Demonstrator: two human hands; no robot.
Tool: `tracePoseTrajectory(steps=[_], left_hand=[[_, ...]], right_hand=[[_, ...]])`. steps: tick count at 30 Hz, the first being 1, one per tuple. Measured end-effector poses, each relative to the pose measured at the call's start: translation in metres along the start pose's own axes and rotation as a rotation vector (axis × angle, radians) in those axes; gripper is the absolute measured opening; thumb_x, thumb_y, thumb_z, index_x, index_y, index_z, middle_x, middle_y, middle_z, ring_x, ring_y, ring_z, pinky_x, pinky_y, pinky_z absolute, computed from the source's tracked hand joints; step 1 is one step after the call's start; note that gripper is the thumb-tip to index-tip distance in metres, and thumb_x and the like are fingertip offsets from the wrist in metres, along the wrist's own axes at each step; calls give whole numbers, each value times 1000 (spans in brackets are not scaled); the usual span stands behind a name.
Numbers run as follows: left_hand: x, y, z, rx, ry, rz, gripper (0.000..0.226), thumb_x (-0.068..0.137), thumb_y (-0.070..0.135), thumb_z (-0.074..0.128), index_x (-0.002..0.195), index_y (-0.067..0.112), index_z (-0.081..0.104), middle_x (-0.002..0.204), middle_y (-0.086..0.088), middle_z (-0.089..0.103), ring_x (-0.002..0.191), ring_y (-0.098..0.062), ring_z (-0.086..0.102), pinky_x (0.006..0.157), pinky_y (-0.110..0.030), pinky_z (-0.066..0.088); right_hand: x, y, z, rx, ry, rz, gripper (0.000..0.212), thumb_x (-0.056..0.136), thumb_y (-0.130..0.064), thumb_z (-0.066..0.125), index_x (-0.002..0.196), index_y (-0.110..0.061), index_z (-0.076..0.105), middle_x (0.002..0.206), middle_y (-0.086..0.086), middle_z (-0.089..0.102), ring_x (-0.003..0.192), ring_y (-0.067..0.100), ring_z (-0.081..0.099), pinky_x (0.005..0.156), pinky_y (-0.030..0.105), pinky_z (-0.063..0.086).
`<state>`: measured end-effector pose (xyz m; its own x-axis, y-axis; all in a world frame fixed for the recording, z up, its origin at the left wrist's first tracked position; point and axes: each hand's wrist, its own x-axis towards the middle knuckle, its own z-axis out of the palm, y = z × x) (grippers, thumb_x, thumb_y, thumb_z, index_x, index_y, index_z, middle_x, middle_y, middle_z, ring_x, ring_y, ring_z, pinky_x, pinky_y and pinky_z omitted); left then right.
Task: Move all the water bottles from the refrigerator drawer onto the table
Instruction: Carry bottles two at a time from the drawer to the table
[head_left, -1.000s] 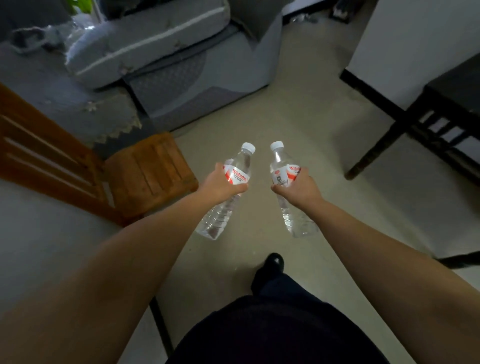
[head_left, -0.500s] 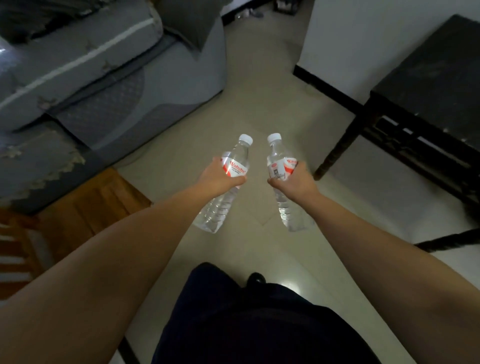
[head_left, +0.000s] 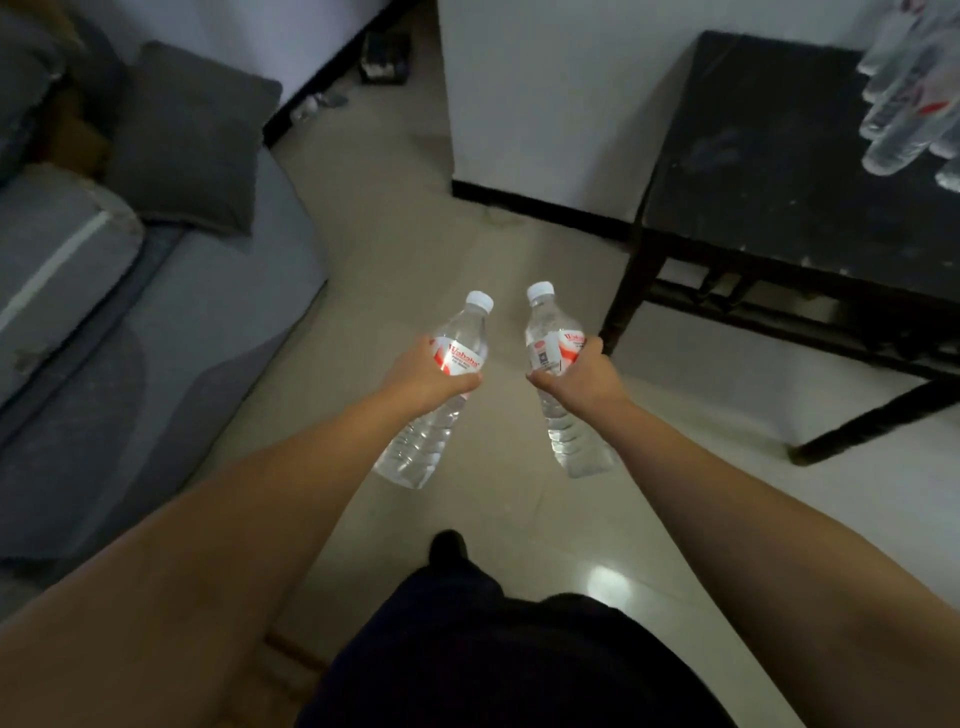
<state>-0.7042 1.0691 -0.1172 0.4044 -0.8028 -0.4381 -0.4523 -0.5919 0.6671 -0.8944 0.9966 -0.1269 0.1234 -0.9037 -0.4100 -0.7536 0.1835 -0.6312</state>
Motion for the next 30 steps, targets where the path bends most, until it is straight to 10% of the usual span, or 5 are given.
tracePoseTrajectory(steps=[5, 10, 30], left_hand=[[73, 43, -32, 71, -98, 139, 35, 66, 31, 80, 80, 26, 49, 77, 6, 60, 77, -19, 63, 78, -33, 52], [135, 83, -28, 141, -169, 179, 72, 48, 55, 76, 106, 20, 53, 95, 2, 66, 82, -17, 66, 80, -38, 56], [372, 360, 71, 120, -307, 330, 73, 74, 42, 76, 130, 18, 36, 114, -2, 55, 94, -21, 59, 73, -33, 49]], right_hand=[[41, -37, -4, 123, 102, 80, 78, 75, -43, 77, 134, -11, 34, 128, 10, 53, 112, 28, 58, 90, 38, 50], [80, -44, -23, 158, 170, 141, 79, 75, -43, 77, 134, -11, 34, 129, 12, 52, 114, 29, 56, 92, 38, 49], [352, -38, -242, 180, 337, 229, 80, 76, -42, 76, 135, -11, 32, 130, 13, 51, 114, 29, 57, 94, 42, 52]])
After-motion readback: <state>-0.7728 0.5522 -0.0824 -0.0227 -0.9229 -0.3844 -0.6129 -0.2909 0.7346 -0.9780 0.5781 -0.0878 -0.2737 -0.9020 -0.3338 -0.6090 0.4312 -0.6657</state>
